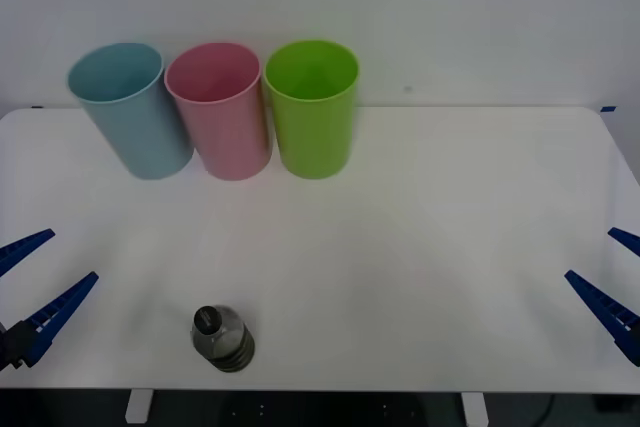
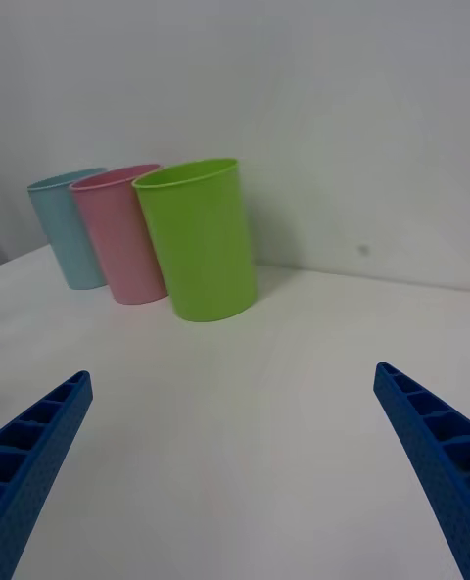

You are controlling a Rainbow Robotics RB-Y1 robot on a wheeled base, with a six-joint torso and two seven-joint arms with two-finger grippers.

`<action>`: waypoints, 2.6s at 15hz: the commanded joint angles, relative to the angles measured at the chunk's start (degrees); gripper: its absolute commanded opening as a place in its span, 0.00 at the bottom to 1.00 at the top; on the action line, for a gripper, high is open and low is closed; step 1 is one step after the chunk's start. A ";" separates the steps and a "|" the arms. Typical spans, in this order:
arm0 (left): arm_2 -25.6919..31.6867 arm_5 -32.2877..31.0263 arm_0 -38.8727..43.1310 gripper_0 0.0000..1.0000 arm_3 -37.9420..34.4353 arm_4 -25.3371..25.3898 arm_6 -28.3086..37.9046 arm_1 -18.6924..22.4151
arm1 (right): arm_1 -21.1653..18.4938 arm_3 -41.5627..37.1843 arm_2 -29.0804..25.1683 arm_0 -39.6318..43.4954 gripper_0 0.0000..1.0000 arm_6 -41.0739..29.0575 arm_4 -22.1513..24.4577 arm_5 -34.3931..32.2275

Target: Grasp the object on the table and drop it into the matching bin: aluminum can to the light blue bin, PET bottle to the pink bin.

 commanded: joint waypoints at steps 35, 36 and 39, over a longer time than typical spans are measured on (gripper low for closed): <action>-15.23 -20.00 -12.79 1.00 21.79 -8.02 -15.82 15.14 | 0.00 0.00 0.00 0.00 1.00 0.00 0.00 0.00; -15.59 -20.00 -12.79 1.00 21.79 -8.11 -16.44 15.14 | 0.00 0.00 0.00 0.00 1.00 0.00 0.00 0.00; -17.61 -20.00 -12.62 1.00 21.87 -7.93 -18.19 15.14 | 0.00 0.00 0.00 0.00 1.00 0.00 0.00 0.00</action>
